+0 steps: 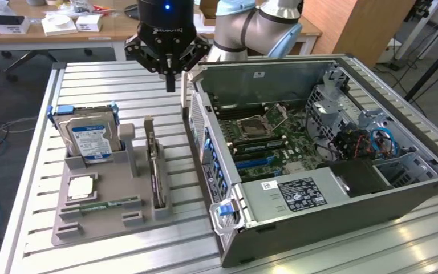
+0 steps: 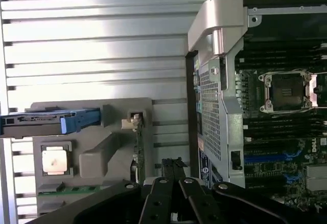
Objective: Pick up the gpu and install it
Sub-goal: 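Reach for the gpu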
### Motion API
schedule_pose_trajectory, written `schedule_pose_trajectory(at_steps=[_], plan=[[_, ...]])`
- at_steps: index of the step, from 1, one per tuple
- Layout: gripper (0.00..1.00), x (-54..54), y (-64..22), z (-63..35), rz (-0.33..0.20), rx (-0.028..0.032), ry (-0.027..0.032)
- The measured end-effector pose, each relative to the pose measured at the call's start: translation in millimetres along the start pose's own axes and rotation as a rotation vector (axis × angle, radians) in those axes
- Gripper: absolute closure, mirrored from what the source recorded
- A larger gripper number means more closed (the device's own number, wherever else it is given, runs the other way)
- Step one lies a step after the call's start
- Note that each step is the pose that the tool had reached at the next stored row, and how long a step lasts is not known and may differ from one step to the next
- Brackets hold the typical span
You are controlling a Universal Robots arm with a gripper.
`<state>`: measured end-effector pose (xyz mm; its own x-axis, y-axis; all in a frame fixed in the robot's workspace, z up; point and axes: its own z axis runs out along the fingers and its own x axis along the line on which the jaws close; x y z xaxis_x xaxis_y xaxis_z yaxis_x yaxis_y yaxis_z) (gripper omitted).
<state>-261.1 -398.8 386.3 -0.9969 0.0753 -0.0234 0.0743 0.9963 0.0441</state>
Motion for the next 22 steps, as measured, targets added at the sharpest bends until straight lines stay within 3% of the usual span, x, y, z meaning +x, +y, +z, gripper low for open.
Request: schedule_pose_trajectory(at_steps=[10, 17, 22], plan=[[0.9, 19.6, -1.6, 2.9, 0.0, 0.0037, -0.0004], [0.9, 20.1, -2.5, 2.8, 0.0, 0.0038, -0.0002], [0.9, 19.6, -9.5, 2.5, 0.0, 0.0038, -0.0002]])
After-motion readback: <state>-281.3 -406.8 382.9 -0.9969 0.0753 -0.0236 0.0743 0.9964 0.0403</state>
